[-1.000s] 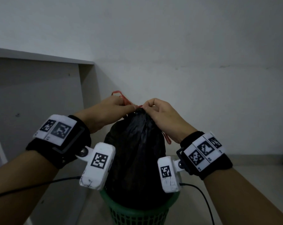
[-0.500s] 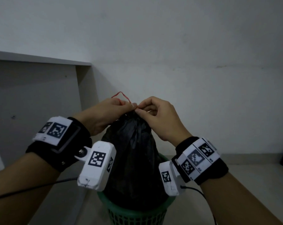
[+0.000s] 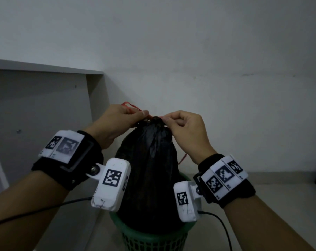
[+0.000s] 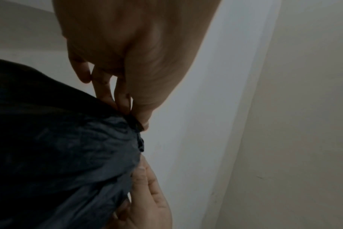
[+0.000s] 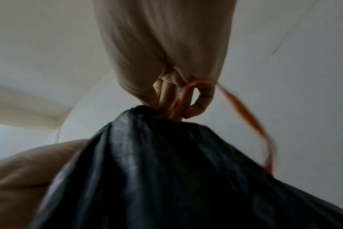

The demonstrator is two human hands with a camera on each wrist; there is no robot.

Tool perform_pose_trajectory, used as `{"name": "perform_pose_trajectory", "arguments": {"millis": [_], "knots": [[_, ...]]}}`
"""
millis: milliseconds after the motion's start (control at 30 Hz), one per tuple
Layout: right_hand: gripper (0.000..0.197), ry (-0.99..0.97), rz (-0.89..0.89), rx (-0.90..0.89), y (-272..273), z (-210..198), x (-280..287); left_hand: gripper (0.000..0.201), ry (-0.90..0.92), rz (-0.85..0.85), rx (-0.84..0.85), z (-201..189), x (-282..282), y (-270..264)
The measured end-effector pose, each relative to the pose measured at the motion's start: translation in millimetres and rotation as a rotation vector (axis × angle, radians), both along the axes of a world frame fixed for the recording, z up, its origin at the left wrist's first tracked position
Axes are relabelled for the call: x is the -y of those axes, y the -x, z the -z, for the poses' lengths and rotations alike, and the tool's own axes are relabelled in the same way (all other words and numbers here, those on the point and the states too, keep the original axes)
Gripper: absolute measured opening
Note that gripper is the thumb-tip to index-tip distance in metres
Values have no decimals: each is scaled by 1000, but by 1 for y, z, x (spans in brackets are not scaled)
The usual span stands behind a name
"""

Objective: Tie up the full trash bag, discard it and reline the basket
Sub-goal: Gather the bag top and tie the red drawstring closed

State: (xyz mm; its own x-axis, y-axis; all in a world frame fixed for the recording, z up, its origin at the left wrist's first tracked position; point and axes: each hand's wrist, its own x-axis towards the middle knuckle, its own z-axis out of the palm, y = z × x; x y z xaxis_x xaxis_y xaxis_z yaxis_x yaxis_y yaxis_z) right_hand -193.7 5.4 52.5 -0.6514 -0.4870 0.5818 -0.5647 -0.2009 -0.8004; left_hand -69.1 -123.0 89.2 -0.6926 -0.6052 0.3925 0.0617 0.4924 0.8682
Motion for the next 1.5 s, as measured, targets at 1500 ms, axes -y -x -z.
{"name": "perform_pose_trajectory", "arguments": {"millis": [1500], "knots": [[61,-581,-79,164,13,51,2,31,108,224,308,83,-5,19]]}}
